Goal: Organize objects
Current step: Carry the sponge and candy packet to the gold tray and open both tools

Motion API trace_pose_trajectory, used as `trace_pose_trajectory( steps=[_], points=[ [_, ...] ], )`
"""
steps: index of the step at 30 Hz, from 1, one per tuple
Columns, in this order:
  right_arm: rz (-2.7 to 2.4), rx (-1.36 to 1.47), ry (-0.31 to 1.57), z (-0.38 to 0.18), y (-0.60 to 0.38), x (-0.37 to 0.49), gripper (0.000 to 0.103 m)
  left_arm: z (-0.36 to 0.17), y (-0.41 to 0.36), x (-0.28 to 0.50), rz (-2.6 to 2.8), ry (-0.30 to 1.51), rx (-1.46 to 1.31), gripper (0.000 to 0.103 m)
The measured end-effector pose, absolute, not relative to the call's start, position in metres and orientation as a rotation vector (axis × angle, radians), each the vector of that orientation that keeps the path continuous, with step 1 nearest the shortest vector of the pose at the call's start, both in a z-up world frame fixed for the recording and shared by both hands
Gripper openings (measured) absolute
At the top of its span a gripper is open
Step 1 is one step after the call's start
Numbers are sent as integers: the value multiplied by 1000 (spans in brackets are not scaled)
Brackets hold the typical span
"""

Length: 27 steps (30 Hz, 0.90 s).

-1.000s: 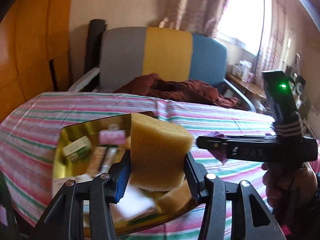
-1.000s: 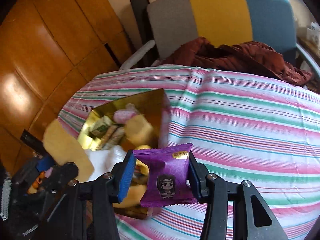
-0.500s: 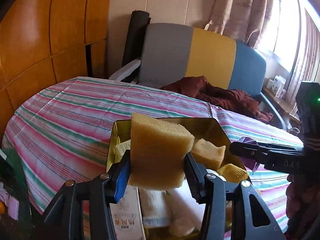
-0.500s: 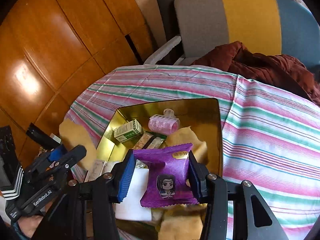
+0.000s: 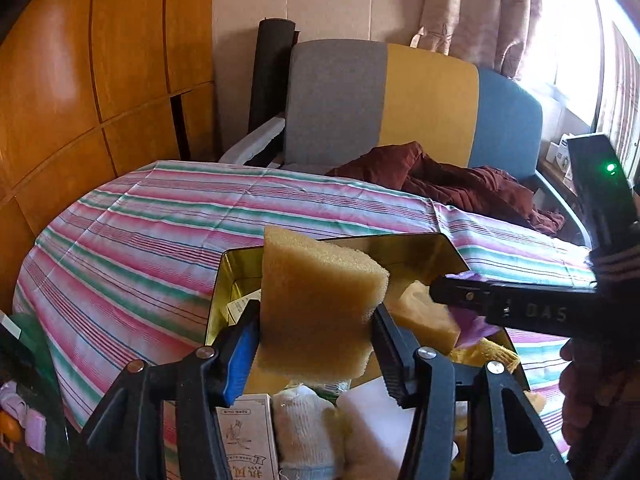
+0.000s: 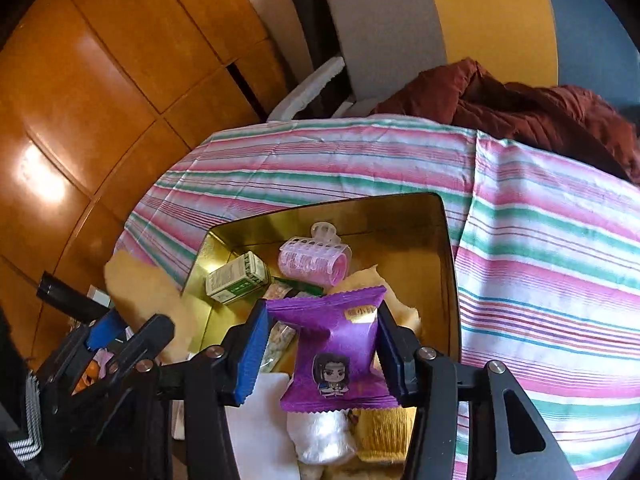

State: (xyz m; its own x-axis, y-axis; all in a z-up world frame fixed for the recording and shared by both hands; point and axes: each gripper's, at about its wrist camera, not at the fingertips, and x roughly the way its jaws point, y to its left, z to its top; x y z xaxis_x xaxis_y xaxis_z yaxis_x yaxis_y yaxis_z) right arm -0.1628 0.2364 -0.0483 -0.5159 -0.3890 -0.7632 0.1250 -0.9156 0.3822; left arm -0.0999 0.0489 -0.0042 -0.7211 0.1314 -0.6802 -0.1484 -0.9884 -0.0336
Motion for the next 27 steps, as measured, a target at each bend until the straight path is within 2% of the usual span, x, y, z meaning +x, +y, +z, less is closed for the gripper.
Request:
trace_pose_trajectory(
  steps=[8,11,12,16,21,27],
  points=[
    [-2462,1346,-449,-53,238,-161,55,0,46,-98,2804,19,-1094,58],
    [-2452,1298,-489,-49,241,-156,68,2,46,-97,2819,28,-1079,68],
    [-2445,1283,-502,-48,242,-155,72,3,46,-95,2818,23,-1074,68],
    [-2442,1256,-524,-40,244,-150,72,10,44,-90,2829,16,-1054,69],
    [-2487,1253,-470,-35,245,-133,72,19,42,-77,2850,13,-1028,72],
    [-2583,1232,-348,-30,243,-105,82,26,41,-58,2882,11,-999,73]
  ],
)
